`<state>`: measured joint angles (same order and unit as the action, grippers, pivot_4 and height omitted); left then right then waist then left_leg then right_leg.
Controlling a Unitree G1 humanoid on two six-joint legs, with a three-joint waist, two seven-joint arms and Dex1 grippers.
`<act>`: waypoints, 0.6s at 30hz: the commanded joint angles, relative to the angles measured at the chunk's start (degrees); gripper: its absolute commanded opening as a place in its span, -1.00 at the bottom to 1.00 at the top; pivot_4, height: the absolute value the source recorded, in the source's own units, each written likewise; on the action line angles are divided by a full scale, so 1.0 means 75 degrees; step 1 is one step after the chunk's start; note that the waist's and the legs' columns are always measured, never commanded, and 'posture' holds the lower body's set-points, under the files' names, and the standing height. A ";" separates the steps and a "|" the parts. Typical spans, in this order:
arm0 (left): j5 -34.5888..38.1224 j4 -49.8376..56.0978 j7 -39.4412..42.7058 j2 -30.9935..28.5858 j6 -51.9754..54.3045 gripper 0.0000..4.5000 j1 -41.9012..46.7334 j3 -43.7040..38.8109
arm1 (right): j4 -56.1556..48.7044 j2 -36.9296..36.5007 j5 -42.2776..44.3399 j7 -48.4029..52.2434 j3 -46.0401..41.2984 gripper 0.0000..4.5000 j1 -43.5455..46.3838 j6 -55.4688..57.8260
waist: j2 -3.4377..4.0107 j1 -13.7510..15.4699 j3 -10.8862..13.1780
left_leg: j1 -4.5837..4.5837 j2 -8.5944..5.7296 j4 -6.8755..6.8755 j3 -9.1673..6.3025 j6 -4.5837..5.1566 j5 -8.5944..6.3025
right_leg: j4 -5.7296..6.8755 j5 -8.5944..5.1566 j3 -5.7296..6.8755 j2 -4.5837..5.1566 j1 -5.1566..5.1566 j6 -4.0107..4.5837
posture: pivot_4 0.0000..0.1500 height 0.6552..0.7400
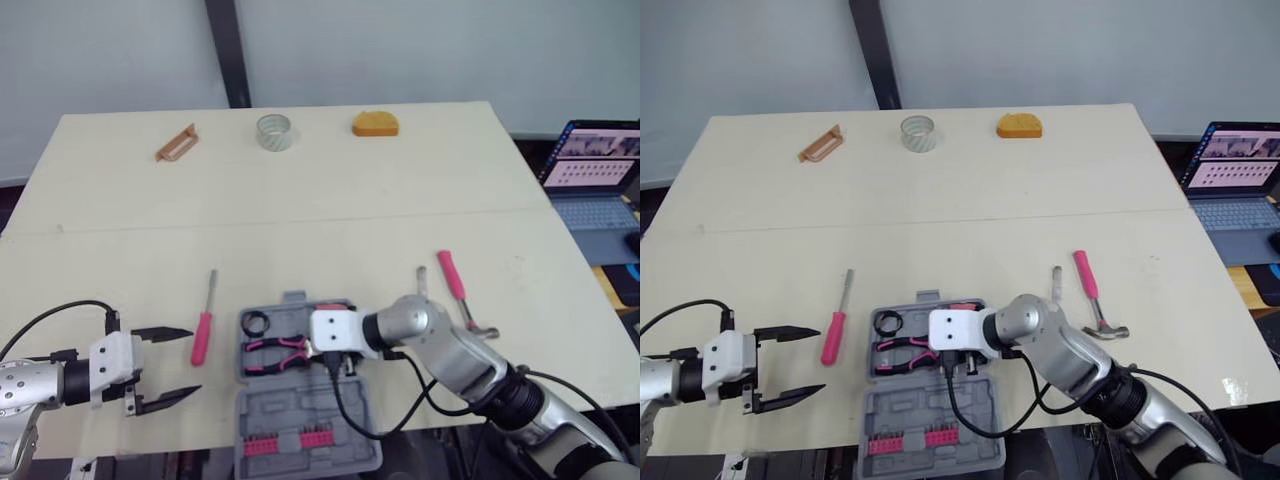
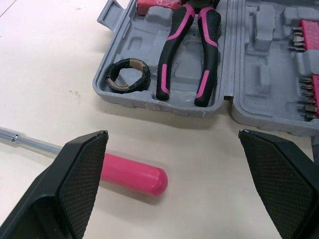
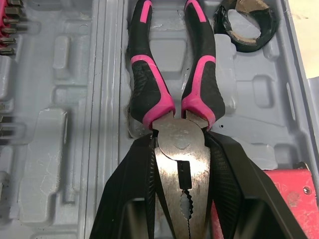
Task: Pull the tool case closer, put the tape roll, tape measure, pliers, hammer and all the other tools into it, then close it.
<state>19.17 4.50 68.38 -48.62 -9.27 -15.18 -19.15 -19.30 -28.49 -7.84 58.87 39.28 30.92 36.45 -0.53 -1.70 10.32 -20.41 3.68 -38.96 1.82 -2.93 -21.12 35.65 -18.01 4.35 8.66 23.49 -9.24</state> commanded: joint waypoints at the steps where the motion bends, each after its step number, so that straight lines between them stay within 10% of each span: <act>1: -0.0004 0.0235 -0.0044 -0.0113 0.0006 1.00 -0.0002 -0.0011 | -0.0063 0.0101 0.0001 -0.0016 0.0046 -0.56 0.0089 -0.0030 | 0.0000 -0.0001 0.0000 | 0.0001 0.0000 0.0001 0.0000 0.0000 0.0000 | 0.0000 0.0000 0.0000 0.0000 0.0000 0.0000 | 1.00 1.00; 8: -0.0030 0.0209 -0.0066 -0.0088 -0.0032 1.00 -0.0014 -0.0020 | 0.0053 0.0011 -0.0047 -0.0008 0.0033 -0.56 0.0004 -0.0205 | 0.0000 -0.0003 0.0000 | 0.0002 0.0001 0.0002 0.0002 0.0000 0.0000 | 0.0000 0.0000 0.0000 0.0000 0.0000 0.0001 | 1.00 1.00; 15: -0.0048 0.0135 -0.0053 -0.0069 -0.0101 1.00 0.0006 -0.0009 | -0.0266 -0.0108 0.0363 0.0225 -0.0360 0.96 0.0062 0.0043 | -0.0001 0.0011 -0.0001 | 0.0002 0.0001 -0.0001 0.0005 0.0000 0.0000 | 0.0000 0.0000 0.0000 0.0001 -0.0001 0.0001 | 1.00 1.00; 18: -0.0072 0.0047 -0.0054 -0.0060 -0.0153 1.00 0.0070 0.0014 | -0.0225 0.0101 0.0593 0.0068 -0.0714 0.99 0.0153 0.0032 | -0.0002 0.0006 -0.0001 | 0.0002 0.0001 -0.0001 0.0005 0.0000 0.0000 | 0.0000 0.0001 0.0000 0.0001 -0.0001 0.0001 | 1.00 1.00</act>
<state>18.68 4.33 68.25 -48.62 -9.51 -14.86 -19.09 -18.70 -28.64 -5.08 59.69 36.23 31.01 36.76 -0.54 -1.66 10.31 -20.40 3.69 -38.97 1.86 -2.93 -21.12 35.65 -18.00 4.35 8.67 23.49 -9.22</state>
